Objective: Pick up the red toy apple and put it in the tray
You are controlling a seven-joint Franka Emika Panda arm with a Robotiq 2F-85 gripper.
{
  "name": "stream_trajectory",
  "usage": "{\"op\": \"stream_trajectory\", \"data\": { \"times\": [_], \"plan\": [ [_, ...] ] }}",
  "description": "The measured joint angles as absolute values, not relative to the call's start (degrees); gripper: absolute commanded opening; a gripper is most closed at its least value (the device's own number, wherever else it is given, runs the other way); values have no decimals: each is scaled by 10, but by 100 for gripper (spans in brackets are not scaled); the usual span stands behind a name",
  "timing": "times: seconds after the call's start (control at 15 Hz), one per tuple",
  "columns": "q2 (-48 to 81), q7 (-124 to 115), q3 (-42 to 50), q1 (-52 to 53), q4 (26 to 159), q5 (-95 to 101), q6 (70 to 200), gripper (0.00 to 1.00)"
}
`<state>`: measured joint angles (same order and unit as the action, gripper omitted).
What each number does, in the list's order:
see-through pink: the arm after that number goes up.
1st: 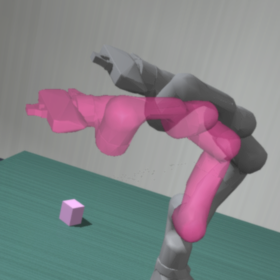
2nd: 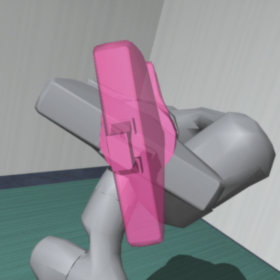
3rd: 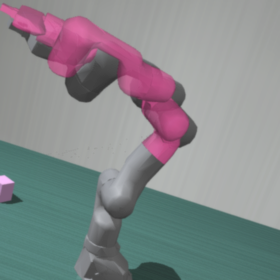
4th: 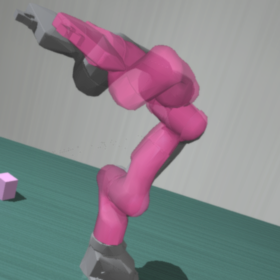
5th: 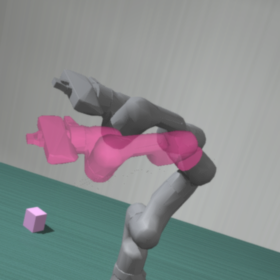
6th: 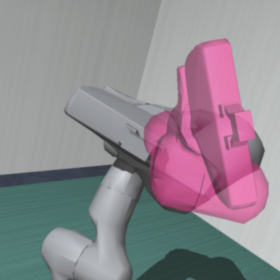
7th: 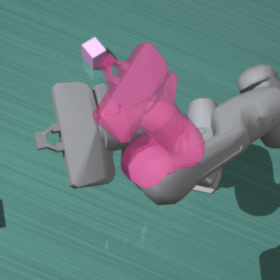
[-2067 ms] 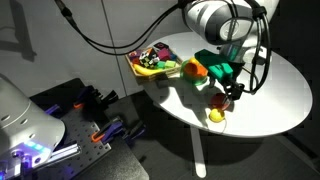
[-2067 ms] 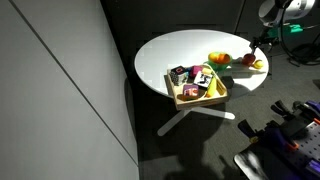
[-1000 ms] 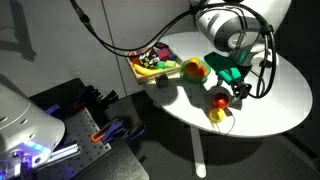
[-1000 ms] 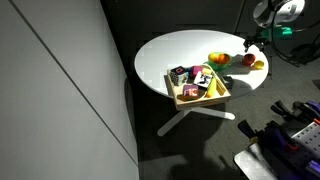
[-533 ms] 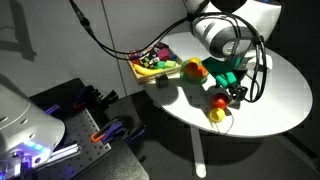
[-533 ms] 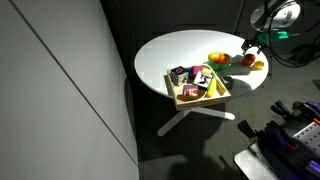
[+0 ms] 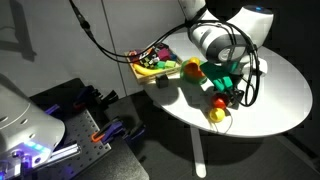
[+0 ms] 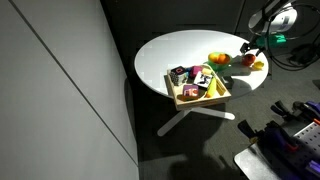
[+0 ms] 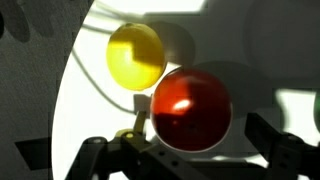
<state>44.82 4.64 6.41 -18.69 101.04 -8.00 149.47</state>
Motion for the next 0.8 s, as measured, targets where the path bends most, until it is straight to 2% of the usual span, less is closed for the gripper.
{"op": "stream_trajectory", "data": {
  "times": [0.07,0.2,0.33,0.8],
  "plan": [
    [450,46,64,-187,1010,-80,1496,100],
    [453,46,64,-187,1010,-80,1497,74],
    [455,46,64,-186,1010,-80,1497,57],
    [455,39,66,-184,1010,-80,1497,57]
  ]
}}
